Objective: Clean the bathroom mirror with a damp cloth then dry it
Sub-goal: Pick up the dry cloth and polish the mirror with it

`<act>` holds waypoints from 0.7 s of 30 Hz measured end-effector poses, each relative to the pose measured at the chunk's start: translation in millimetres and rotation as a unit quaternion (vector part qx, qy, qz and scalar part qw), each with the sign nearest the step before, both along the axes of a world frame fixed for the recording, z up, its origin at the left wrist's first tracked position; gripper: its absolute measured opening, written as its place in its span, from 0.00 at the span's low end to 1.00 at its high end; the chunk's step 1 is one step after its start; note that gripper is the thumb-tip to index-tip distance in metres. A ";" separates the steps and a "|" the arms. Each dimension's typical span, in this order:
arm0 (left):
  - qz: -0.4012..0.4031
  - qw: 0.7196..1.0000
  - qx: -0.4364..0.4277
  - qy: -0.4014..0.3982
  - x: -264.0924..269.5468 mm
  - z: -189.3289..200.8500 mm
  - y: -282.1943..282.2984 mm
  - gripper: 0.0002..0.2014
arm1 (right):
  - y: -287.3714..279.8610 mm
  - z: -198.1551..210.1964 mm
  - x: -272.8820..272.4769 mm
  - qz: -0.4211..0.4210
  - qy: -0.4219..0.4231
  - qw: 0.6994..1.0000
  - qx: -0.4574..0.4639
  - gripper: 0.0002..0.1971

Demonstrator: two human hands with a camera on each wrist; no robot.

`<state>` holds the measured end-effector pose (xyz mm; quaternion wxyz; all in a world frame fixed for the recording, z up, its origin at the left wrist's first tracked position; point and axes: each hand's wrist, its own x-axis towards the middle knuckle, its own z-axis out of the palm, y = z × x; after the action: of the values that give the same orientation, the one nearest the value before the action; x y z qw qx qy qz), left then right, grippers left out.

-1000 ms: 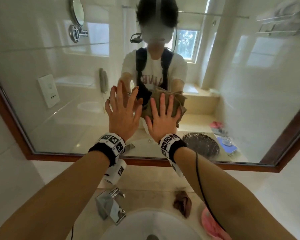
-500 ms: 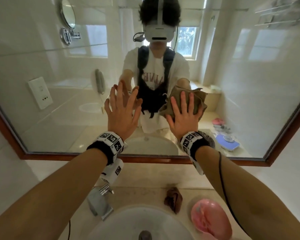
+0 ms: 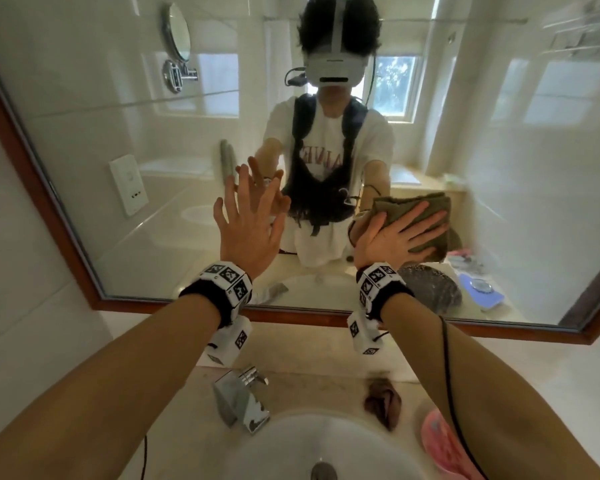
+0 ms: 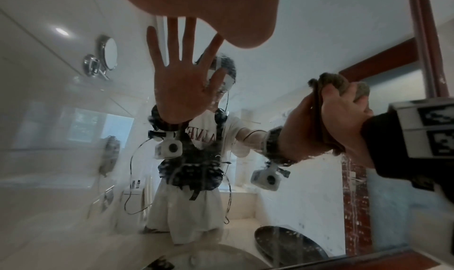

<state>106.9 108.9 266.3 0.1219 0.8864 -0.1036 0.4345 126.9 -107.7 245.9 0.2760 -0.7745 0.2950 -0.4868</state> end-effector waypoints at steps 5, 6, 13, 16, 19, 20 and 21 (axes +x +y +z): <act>-0.008 1.000 -0.005 0.008 9.1 -6.7 47.8 0.29 | 46.1 3.5 11.9 0.002 -0.019 0.999 -0.033 0.37; -0.009 1.000 -0.006 0.011 10.6 -7.7 56.8 0.29 | 59.6 4.1 14.1 0.011 -0.021 0.998 -0.058 0.36; 0.008 1.000 -0.025 0.001 18.3 -15.1 126.5 0.29 | 175.3 5.9 24.9 0.132 0.012 0.961 -0.244 0.38; 0.024 0.999 -0.048 0.003 22.3 -11.9 149.0 0.29 | 206.0 5.8 25.5 0.168 0.046 0.926 -0.334 0.37; 0.025 0.999 -0.047 -0.008 23.7 -9.2 158.1 0.30 | 200.2 -1.8 22.1 0.189 0.075 0.879 -0.431 0.35; 0.023 0.999 -0.049 -0.008 24.2 -8.1 158.0 0.30 | 192.7 -3.0 21.1 0.194 0.077 0.867 -0.452 0.35; 0.020 0.998 -0.054 -0.006 24.8 -7.0 156.2 0.30 | 184.1 -3.9 20.1 0.199 0.081 0.855 -0.472 0.34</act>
<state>131.8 265.1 259.3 0.1597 0.8779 -0.0627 0.4471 146.9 76.3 242.0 -0.0571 -0.8903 -0.1093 -0.4383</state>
